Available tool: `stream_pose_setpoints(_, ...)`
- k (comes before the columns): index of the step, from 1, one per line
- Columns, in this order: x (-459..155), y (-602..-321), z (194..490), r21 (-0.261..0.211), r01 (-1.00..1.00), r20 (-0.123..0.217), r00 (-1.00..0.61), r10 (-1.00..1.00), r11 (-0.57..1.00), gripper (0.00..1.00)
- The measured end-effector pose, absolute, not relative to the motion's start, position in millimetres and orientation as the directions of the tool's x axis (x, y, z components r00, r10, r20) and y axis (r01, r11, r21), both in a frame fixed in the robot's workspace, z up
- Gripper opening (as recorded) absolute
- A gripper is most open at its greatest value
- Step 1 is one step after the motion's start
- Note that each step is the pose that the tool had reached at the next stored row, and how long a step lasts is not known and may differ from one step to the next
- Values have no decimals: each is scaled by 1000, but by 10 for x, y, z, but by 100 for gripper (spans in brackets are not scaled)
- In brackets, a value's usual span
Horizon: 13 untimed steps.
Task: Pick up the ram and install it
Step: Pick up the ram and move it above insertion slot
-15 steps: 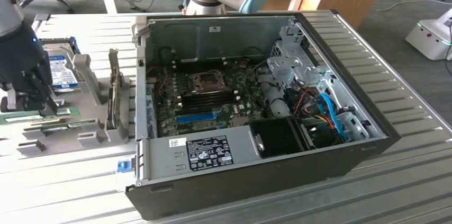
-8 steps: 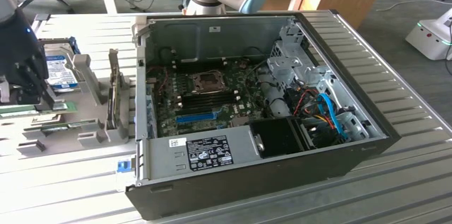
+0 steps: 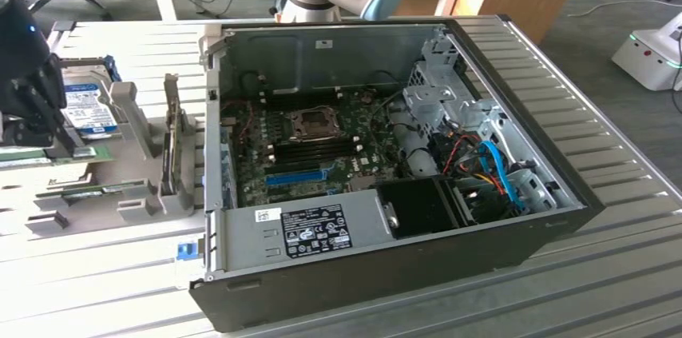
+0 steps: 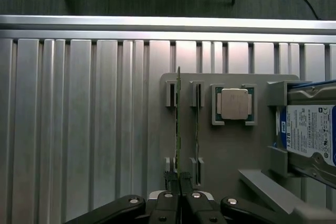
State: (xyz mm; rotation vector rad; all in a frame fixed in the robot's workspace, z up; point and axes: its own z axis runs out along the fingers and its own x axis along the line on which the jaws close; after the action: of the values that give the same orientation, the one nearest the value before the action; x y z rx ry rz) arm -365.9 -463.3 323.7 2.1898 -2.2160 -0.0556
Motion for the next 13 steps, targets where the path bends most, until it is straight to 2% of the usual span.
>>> stream_pose_setpoints(13,-3659,-4634,3485,43,-999,-7,-12,-1000,12,12)
